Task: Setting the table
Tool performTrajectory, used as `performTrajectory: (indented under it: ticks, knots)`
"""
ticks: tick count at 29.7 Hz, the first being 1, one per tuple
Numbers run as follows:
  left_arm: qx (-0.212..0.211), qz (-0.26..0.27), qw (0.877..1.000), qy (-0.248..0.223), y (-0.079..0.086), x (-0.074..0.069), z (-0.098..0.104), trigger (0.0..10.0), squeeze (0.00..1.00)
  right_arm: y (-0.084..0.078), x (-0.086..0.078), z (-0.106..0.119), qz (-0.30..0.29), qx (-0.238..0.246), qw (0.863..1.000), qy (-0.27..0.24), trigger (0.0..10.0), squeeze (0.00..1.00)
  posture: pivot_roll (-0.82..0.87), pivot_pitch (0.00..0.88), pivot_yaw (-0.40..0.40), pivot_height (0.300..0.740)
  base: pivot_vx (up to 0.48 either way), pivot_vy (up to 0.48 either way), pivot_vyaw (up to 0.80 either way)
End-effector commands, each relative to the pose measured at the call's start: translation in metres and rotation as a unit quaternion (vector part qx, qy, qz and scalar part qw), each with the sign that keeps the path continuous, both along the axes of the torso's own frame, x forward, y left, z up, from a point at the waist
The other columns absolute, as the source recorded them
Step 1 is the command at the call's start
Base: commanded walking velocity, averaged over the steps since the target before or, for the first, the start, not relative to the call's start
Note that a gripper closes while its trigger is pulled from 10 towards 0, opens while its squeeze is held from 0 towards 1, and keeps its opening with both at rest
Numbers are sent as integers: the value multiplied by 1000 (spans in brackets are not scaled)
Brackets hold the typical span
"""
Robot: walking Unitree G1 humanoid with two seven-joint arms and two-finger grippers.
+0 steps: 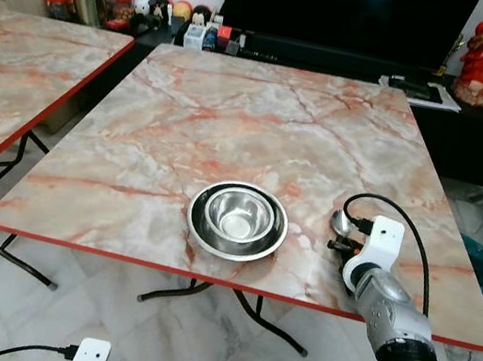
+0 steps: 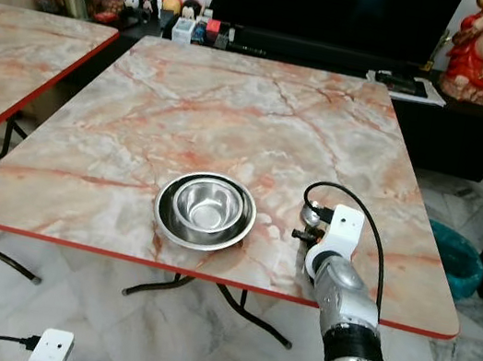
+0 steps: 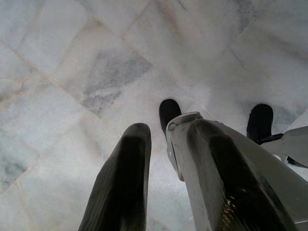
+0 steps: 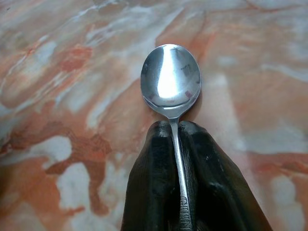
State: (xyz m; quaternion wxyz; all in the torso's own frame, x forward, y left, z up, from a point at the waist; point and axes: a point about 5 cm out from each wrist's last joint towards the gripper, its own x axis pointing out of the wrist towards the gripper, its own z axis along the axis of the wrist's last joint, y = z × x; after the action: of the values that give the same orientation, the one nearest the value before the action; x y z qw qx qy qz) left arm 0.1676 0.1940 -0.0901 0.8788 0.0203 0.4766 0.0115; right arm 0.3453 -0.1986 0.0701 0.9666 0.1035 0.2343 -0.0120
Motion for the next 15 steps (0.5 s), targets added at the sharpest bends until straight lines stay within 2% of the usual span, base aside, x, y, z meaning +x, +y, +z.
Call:
performTrajectory:
  ticks: [1,15]
  knots:
    - [2,-1,1000,4,1,-1,0,10000,0,-1,4,5,-7,-1,1000,-9,10000,0,-3,21,-13,736,0,0,0]
    - [3,0,1000,5,1,-2,-1,10000,0,-7,7,6,-33,-7,999,-15,10000,0,2,24,-14,736,0,0,0]
